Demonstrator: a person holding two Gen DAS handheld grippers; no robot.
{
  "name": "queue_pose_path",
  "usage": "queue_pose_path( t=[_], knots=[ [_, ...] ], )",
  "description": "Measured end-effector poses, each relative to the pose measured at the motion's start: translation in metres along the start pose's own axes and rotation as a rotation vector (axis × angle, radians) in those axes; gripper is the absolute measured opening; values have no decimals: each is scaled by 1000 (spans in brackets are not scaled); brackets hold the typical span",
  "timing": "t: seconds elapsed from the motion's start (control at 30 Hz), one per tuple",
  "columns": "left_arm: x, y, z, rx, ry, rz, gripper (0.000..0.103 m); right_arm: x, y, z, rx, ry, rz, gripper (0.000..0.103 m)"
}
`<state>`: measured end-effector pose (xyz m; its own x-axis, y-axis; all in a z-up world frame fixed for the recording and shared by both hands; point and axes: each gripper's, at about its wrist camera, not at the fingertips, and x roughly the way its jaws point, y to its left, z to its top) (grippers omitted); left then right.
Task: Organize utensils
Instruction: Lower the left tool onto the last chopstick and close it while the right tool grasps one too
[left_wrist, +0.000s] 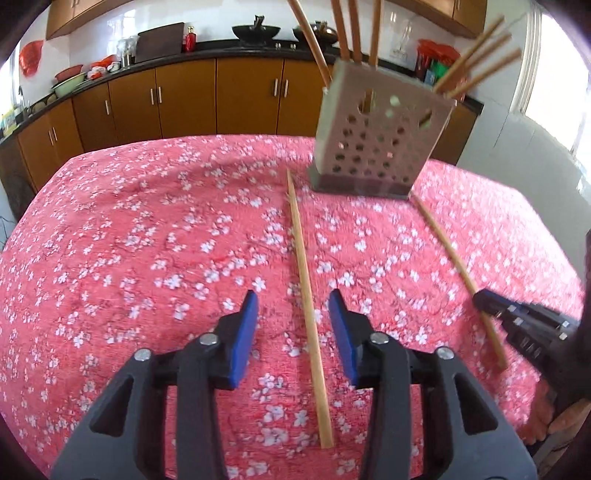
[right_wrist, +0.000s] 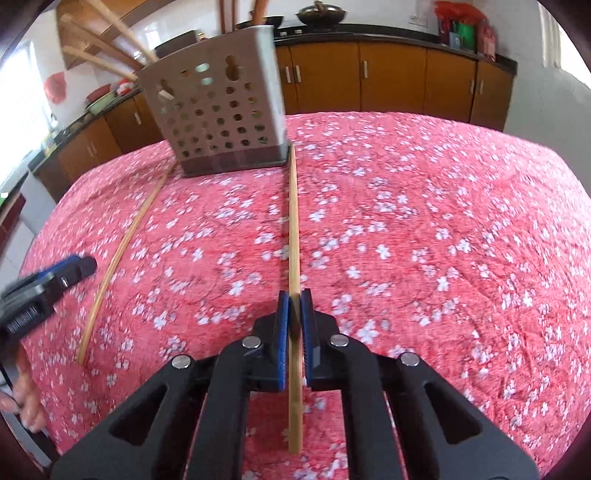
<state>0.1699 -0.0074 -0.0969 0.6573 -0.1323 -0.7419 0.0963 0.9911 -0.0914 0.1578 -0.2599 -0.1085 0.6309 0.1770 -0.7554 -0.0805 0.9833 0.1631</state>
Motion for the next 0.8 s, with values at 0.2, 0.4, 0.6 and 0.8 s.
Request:
queue_pose_path(
  t=[0.2,0.4,0.6,0.8],
  knots=[
    [17,-6,3,-5,34,48,13,-1,-9,4,17,-8,-31,8],
    [29,17,23,-44,39,110,7,7,-23,16,17,-27,-105,8],
    [41,54,38,-129,41,151,7,22,-35,40,37,-34,-160,8],
    [26,62,35,-150,-5,1,13,25,-38,46,42,-34,-148,8]
  ],
)
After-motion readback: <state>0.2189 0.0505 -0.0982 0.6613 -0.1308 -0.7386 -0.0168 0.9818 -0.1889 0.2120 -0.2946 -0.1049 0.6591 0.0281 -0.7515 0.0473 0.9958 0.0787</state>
